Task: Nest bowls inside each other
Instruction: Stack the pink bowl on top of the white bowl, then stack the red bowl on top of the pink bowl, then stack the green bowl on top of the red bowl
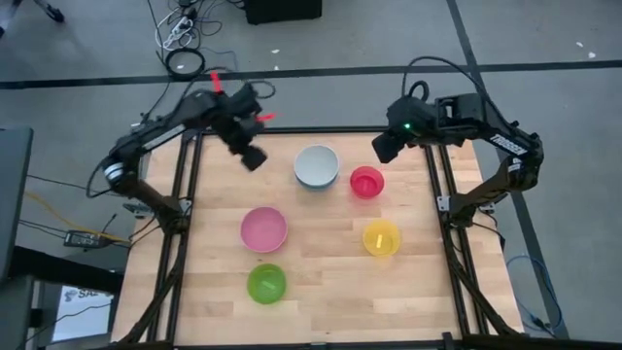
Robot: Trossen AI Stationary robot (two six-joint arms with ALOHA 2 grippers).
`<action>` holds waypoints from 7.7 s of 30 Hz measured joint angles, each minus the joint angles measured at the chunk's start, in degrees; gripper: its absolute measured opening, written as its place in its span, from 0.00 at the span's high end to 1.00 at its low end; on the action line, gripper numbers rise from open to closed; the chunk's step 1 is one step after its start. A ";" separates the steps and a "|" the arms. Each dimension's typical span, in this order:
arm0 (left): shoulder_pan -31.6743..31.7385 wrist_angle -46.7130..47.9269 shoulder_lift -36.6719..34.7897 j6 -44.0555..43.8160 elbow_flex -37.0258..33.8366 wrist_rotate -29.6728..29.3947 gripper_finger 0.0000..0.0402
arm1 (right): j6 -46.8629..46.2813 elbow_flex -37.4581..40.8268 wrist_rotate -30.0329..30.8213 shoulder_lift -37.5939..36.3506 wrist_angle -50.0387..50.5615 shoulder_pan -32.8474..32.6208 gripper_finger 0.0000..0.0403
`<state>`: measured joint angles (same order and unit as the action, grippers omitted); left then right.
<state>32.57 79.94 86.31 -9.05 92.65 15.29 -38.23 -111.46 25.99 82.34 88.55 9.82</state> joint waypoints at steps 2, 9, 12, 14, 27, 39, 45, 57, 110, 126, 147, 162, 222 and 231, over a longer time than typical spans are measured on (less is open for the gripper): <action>-1.50 0.17 -4.16 0.30 -3.73 1.26 0.51 | -0.62 -0.01 -0.84 -0.31 0.68 0.09 0.58; -10.44 -3.85 -16.19 -1.15 -20.69 0.83 0.51 | -1.39 0.00 -0.96 -0.68 0.76 0.09 0.58; -14.52 -10.78 -20.00 -0.22 -28.81 -1.26 0.51 | -1.00 0.01 -0.96 -0.45 0.43 0.09 0.58; -16.18 -16.35 -21.08 -2.15 -33.31 -3.11 0.51 | -0.67 0.02 -0.96 -0.43 -0.16 0.09 0.58; -19.53 -28.47 -16.45 -15.65 -46.04 -4.66 0.51 | -0.53 0.02 -1.13 -0.20 -1.50 0.09 0.58; -19.77 -29.59 -10.56 -18.39 -46.02 -5.78 0.51 | -0.56 0.02 -1.11 -0.19 -2.33 0.09 0.58; -19.94 -32.97 -6.14 -17.93 -46.02 -4.91 0.55 | -0.28 0.02 -1.10 -0.19 -2.61 0.09 0.58; -17.20 -31.60 -5.71 -13.65 -37.20 0.86 0.98 | 0.45 0.02 -0.95 -0.19 -2.46 0.10 0.58; 0.71 6.57 19.37 -2.12 38.81 -10.85 0.55 | 1.79 23.15 -16.57 -0.11 -11.69 3.07 0.59; 0.82 7.12 -1.00 -13.86 38.41 -17.40 0.55 | 7.33 45.08 -28.02 4.44 -34.50 4.63 0.59; 0.82 10.06 -6.24 -17.32 38.37 -22.51 0.55 | 14.32 46.14 -25.54 22.76 -38.20 4.81 0.71; -0.02 10.10 -9.53 -15.97 23.91 -19.95 0.55 | 16.20 33.44 -17.57 3.91 -20.81 3.02 1.00; -43.43 -27.96 -8.85 -55.93 -33.83 -2.64 0.55 | 15.78 6.30 -12.97 1.16 -19.10 5.38 0.67; -51.52 -35.47 -0.44 -55.71 -34.00 -2.87 0.55 | 17.32 6.36 -14.97 3.61 -17.85 5.29 0.67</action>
<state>-18.96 44.47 85.87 -64.76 58.65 12.43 -20.91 -105.10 11.02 85.94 70.70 15.11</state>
